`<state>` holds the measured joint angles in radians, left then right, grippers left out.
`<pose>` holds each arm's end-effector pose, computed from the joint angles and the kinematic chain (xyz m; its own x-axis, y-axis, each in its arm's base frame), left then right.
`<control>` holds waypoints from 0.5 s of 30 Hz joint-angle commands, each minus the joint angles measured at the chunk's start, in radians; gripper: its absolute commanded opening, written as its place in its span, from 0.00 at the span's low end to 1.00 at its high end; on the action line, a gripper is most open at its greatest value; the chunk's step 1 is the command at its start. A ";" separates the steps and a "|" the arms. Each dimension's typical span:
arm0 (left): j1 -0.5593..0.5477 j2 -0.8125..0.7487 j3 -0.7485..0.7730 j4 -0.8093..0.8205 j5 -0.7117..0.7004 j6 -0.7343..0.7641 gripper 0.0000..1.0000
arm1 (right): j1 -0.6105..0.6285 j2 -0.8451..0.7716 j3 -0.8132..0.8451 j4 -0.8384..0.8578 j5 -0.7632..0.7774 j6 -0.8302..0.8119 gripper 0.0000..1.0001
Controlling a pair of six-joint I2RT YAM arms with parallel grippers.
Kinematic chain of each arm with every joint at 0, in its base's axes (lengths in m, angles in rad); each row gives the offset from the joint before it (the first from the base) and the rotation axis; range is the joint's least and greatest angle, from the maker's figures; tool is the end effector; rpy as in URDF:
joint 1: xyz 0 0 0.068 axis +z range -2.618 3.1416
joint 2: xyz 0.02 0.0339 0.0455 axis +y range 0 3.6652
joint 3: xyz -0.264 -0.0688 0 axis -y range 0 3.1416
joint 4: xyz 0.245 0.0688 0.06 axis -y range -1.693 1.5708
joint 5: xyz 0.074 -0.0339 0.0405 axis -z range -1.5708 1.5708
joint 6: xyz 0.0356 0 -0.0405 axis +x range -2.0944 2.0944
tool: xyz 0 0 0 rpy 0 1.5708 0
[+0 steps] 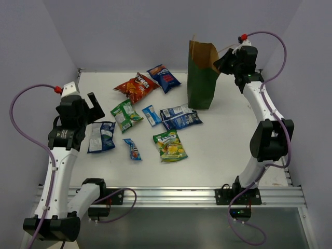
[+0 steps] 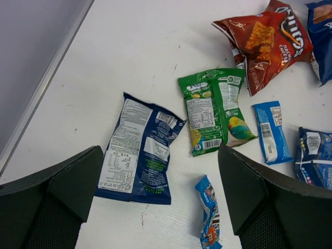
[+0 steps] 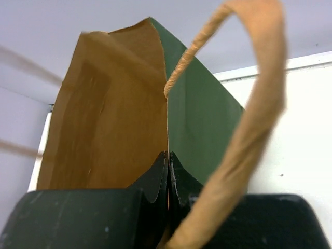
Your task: Take the snacks out of the paper bag
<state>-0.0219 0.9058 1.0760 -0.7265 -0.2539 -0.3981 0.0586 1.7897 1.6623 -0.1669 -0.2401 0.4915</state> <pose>0.1807 0.0050 0.3646 -0.4122 -0.3663 -0.8342 -0.3817 0.9008 -0.2069 0.4306 0.0337 0.3681 -0.3894 0.4364 -0.8112 -0.1138 0.8511 0.5125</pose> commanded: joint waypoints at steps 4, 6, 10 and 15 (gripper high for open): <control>0.004 -0.019 0.032 0.013 0.048 0.035 1.00 | -0.054 0.031 -0.038 0.230 -0.142 -0.059 0.00; 0.004 -0.015 0.029 0.024 0.057 0.031 1.00 | -0.095 0.039 -0.029 0.227 -0.143 -0.088 0.00; 0.004 -0.007 0.022 0.039 0.079 0.028 1.00 | -0.131 0.051 0.004 0.198 -0.127 -0.119 0.00; 0.004 0.001 0.018 0.052 0.091 0.025 1.00 | -0.160 0.047 -0.007 0.170 -0.097 -0.114 0.00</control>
<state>-0.0219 0.9058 1.0828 -0.7189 -0.1886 -0.3965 -0.0875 1.8450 1.6173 -0.0296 -0.3489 0.4019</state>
